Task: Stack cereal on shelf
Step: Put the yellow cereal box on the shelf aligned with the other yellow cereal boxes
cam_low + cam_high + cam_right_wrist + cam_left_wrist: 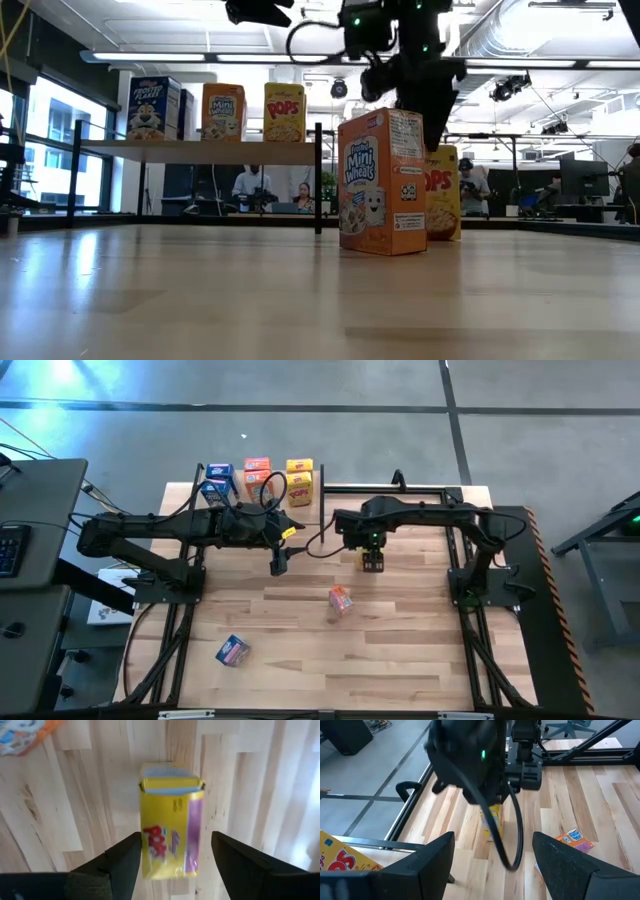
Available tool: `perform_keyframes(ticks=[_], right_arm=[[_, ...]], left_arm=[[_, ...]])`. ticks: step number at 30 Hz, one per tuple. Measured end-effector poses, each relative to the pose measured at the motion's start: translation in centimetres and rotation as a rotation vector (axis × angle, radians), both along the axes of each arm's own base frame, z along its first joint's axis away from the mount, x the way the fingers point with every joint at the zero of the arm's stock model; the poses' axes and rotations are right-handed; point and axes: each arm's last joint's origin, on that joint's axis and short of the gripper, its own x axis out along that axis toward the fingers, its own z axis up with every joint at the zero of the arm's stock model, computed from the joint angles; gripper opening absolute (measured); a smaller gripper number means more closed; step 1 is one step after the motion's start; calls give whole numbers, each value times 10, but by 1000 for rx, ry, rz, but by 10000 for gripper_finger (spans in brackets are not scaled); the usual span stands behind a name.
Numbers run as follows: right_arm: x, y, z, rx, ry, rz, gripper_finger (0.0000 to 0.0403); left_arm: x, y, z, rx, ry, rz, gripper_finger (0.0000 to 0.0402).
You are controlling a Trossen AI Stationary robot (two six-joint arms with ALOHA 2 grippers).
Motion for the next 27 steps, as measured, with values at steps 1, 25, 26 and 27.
perform_keyframes(ticks=[1, 25, 26, 27], right_arm=[[-2, 1, 4, -4, -13, 0, 234], [-131, 44, 88, -131, -759, -39, 234], [-138, 46, 86, -129, -784, -45, 234], [-144, 47, 85, -126, -810, -51, 234]], left_arm=[[0, 0, 0, 0, 0, 0, 260], [0, 0, 0, 0, 0, 0, 260], [0, 0, 0, 0, 0, 0, 260], [0, 0, 0, 0, 0, 1, 260]])
